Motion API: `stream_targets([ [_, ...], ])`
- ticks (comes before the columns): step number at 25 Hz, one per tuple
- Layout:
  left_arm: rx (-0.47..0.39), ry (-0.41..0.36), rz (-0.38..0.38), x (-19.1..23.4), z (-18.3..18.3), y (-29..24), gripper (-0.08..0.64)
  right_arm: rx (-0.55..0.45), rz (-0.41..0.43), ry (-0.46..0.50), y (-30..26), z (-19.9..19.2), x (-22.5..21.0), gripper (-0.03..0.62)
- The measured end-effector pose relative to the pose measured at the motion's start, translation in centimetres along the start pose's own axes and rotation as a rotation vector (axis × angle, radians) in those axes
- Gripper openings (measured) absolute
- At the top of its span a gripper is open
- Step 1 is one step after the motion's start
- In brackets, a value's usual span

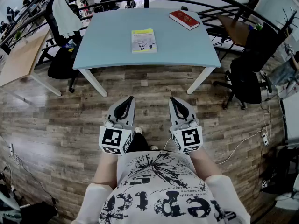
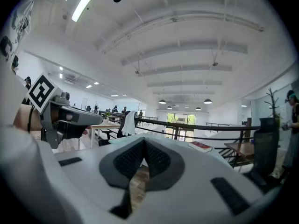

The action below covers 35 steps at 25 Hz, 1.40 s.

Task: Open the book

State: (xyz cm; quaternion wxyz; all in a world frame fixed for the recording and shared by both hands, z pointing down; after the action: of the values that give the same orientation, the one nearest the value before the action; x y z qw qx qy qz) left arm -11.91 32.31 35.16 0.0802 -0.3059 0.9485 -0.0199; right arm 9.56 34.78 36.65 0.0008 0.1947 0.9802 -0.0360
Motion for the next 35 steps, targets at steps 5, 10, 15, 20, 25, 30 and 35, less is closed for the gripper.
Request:
stream_targets([
  [5,-0.004,0.016,-0.007,-0.7,0.1,-0.2,0.021,-0.004,0.003,0.0,0.2,0.2,-0.3,0.009],
  [10,0.005,0.034,-0.014,-1.7,-0.3,-0.4,0.02,-0.017,0.025,-0.034,0.7,-0.1,-0.6,0.009],
  [15,0.014,0.052,-0.027,-2.5,-0.7,-1.1,0.021,-0.008,0.029,-0.054,0.3,-0.5,-1.2,0.011],
  [20,0.031,0.05,-0.03,-2.2,-1.3,-2.6,0.021,0.023,0.03,-0.045,-1.1,-1.5,-2.5,0.011],
  [25,0.043,0.061,-0.013,0.7,-2.3,-5.8,0.02,0.031,0.025,-0.042,-4.9,-1.8,-3.8,0.011],
  [30,0.031,0.065,-0.03,4.4,-2.4,-11.5,0.021,0.017,0.009,-0.032,-10.8,-1.0,-6.4,0.011],
  [35,0.023,0.071,-0.054,9.6,-2.4,-18.0,0.021,0.023,-0.019,-0.027,-18.0,-0.2,-9.0,0.011],
])
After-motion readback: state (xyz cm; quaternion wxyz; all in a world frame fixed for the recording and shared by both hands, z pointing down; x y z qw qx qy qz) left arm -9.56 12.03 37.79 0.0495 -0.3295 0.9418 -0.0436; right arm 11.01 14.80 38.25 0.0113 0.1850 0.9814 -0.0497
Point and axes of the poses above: the fingertips, and each gripper's own axes: y backward along the fingers, x to its left, z out of its top, the point moved 8 cm from there along y, backward along the fingers, and after that the axes turned 9 degrees about -y, right-handed, at the moved point
